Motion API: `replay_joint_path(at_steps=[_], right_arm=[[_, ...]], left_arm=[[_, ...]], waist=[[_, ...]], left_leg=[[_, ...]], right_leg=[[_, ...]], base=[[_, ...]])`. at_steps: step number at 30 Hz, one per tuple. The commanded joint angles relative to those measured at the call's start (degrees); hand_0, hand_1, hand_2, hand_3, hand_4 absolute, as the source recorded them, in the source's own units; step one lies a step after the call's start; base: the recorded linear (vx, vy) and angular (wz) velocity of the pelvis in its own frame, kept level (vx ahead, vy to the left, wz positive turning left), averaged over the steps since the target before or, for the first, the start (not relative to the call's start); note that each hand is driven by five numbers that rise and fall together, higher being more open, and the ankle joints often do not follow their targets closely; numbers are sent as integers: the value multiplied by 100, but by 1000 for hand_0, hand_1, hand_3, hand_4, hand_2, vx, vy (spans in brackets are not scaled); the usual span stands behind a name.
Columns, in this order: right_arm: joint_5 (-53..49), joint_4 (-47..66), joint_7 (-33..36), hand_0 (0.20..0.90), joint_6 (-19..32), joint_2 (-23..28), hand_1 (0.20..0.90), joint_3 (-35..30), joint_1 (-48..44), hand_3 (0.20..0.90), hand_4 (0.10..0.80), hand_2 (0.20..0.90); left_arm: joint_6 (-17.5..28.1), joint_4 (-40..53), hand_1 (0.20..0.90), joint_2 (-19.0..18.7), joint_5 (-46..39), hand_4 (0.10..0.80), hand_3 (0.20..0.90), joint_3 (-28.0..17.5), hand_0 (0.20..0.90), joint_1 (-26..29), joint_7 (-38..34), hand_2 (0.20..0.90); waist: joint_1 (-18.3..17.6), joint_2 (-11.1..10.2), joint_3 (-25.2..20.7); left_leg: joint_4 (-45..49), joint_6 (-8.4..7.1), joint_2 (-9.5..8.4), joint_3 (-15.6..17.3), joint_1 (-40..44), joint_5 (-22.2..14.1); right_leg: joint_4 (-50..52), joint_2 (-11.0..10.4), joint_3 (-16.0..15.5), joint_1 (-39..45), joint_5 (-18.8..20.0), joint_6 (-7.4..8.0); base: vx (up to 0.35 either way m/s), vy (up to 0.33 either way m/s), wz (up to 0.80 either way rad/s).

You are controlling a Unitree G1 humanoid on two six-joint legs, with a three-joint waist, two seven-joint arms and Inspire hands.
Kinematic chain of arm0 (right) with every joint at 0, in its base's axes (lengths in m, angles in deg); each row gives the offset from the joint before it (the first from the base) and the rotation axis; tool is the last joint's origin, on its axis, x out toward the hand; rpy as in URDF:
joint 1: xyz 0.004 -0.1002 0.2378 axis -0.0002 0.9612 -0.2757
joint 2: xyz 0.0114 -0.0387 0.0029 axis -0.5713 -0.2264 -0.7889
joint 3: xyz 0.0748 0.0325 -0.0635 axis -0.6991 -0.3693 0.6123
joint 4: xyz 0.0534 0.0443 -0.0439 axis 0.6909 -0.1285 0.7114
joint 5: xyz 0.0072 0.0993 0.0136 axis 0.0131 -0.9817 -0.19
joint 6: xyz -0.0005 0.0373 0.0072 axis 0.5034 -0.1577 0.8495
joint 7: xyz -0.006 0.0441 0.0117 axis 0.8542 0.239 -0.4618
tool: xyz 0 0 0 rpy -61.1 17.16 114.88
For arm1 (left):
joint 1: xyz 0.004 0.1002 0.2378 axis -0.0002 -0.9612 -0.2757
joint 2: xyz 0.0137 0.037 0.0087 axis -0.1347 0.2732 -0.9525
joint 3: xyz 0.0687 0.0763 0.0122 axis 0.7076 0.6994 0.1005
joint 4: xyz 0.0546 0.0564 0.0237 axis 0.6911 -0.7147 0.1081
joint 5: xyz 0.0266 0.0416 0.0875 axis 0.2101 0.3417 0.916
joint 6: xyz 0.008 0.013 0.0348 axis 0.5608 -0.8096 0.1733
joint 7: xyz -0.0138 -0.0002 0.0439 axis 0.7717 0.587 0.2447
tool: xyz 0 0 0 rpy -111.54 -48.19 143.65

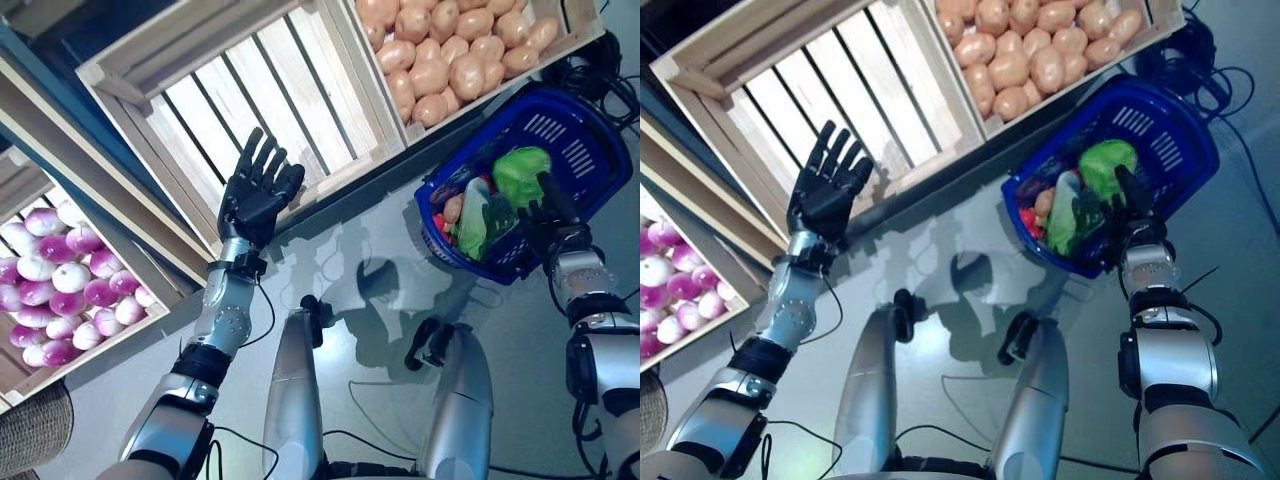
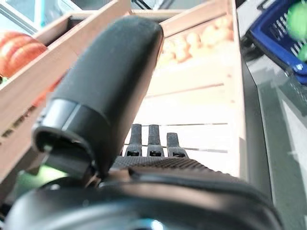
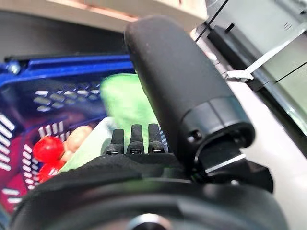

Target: Put vegetables into the basket

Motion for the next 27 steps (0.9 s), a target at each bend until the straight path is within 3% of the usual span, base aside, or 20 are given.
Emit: replay_joint_path(at_steps=[1, 4, 5, 7, 16, 22, 27], right_arm=[[261, 104, -483, 900, 33, 370, 900, -27, 51, 900, 800, 900], [451, 177, -529, 900, -45, 59, 900, -74, 491, 900, 800, 900], [466, 204, -535, 900, -46, -16, 900, -81, 582, 900, 800, 900], [661, 288, -552, 900, -8, -272, 900, -105, 870, 900, 800, 900], [1576, 936, -553, 900, 213, -1341, 900, 179, 2052, 900, 800, 900], [1632, 1475, -972, 900, 213, -1976, 900, 228, 3273, 900, 800, 900], [1810, 1636, -1140, 900, 196, -2607, 900, 509, 4217, 900, 800, 900]], left_arm=[[241, 288, 900, -336, -29, 800, 900, -129, 900, 150, 388, 900], [219, 122, 900, -263, 104, 800, 900, -91, 900, -47, 458, 900], [199, 118, 900, -229, 138, 800, 900, -84, 900, -91, 445, 900], [125, 113, 900, -118, 340, 800, 900, -51, 900, -248, 401, 900], [-445, -627, 900, 497, 1728, 800, 900, 31, 900, -1071, -31, 900], [-610, -1296, 900, 794, 2237, 800, 900, -80, 900, -1853, 63, 900], [-537, -1980, 900, 1053, 2572, 800, 900, -246, 900, -2284, 95, 900]], waist=[[-69, -71, -211], [-24, -172, -487], [-13, -197, -531], [11, -258, -720], [-5, -427, -1746], [-26, -436, -2267], [-144, -454, -2420]], left_leg=[[-158, 156, 85, 276, 922, -708], [-957, 154, 31, 383, 1562, -358], [-1152, 188, 22, 457, 1656, -166], [-1813, 161, -31, 577, 2175, 113], [-4342, 99, -270, 884, 4084, 1042], [-5161, 95, -270, 1065, 4690, 1292], [-5251, 123, -293, 1104, 4904, 1195]], right_leg=[[-558, 15, 116, 651, 463, 116], [-1268, 15, -67, 1268, 755, 160], [-1472, 15, -154, 1372, 918, 111], [-2197, 117, -312, 1923, 1159, 153], [-5122, 803, -558, 4115, 2020, 338], [-5909, 935, -560, 4679, 2357, 399], [-6134, 1014, -488, 4911, 2401, 400]], base=[[113, 38, -6], [105, 25, -2], [76, 4, -3], [135, -6, -3], [193, -16, -7], [120, 13, 3], [60, 7, -2]])
